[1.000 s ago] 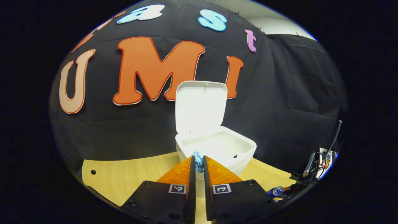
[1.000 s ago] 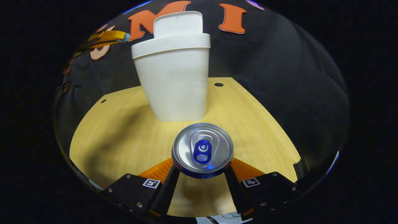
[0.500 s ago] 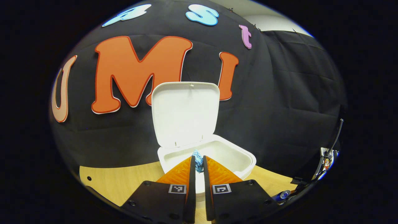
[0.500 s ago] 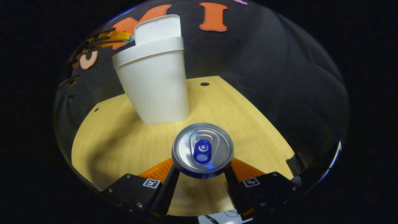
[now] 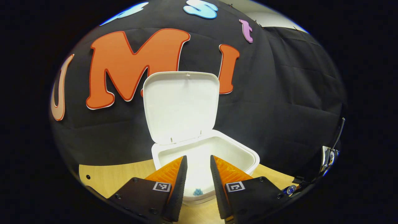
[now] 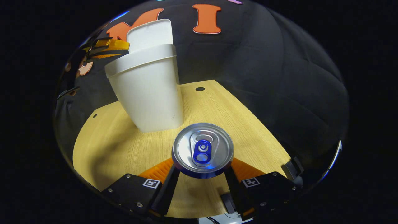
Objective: Press the lid of the desktop garbage bin to open it, pick up the crumpled paper on the desktop and throw it into the bin, then pick up the pop can on the desktop and drop it into the bin, and finally close the garbage bin lid.
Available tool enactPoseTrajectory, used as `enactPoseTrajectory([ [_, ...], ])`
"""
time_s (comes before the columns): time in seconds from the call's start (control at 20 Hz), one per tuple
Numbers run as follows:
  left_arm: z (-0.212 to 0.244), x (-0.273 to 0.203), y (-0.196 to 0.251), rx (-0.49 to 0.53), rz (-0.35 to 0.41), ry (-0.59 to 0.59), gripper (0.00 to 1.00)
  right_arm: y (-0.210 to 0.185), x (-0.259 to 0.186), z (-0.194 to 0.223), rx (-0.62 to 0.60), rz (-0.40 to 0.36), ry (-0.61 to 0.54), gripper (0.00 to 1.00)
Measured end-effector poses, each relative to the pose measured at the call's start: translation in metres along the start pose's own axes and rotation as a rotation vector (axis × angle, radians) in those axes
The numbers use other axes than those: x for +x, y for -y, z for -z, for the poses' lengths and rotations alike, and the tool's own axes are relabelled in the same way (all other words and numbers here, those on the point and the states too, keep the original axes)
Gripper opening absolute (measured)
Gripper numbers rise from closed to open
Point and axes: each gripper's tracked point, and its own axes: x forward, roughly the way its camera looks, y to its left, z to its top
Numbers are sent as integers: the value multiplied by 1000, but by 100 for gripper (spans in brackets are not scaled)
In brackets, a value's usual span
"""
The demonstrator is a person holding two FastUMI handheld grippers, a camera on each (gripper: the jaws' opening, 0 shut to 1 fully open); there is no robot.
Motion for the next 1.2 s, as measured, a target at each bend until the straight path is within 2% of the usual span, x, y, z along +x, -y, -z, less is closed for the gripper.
enactPoseTrajectory([
  [0.05,1,-2,-1,-4,-1,-1,51,1,-1,-5,-3,-2,8,80],
  [0.25,1,-15,-11,-2,-22,9,75,1,-9,-31,-32,-8,34,80],
  [0.4,3,-28,-19,-6,-32,17,83,-7,-12,-54,-50,-21,56,80],
  [0.45,4,-33,-23,-2,-42,21,89,-10,-14,-61,-55,-32,60,80],
  [0.6,10,-50,-41,1,-91,25,98,-21,-20,-81,-66,-55,83,80],
  [0.85,25,-81,-70,-12,-156,26,98,-44,-29,-114,-117,-97,121,80],
  [0.9,29,-88,-76,-12,-170,24,98,-50,-30,-122,-127,-106,129,75],
  [1.1,43,-112,-98,-7,-218,17,98,-69,-35,-143,-136,-138,146,75],
  [1.15,47,-118,-103,-4,-228,16,98,-74,-38,-148,-136,-151,155,80],
  [1.2,50,-124,-108,1,-237,13,98,-75,-40,-151,-143,-154,161,75],
])
